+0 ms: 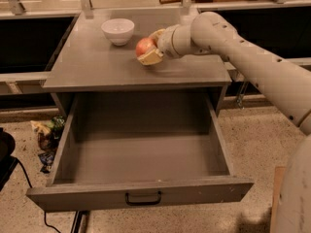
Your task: Pick apple from top drawer and place on counter
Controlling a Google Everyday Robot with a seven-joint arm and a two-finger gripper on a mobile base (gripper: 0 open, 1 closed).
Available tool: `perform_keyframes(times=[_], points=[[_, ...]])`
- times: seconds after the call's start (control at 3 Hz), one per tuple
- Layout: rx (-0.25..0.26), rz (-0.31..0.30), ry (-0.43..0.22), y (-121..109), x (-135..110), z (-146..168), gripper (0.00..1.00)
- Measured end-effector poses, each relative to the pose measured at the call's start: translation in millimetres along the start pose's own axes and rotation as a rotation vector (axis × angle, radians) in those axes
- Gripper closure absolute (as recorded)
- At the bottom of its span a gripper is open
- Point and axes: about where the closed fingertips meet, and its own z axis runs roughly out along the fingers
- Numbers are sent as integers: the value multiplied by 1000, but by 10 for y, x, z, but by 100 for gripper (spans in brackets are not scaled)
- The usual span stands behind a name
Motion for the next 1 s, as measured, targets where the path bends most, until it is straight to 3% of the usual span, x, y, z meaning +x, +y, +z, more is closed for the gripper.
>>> perform_keyframes(times=[0.33, 0.67, 1.0], points=[[6, 3, -11, -31, -11, -36, 0], [11, 3, -14, -50, -14, -77, 0], [63, 4, -43, -146, -79, -379, 0]])
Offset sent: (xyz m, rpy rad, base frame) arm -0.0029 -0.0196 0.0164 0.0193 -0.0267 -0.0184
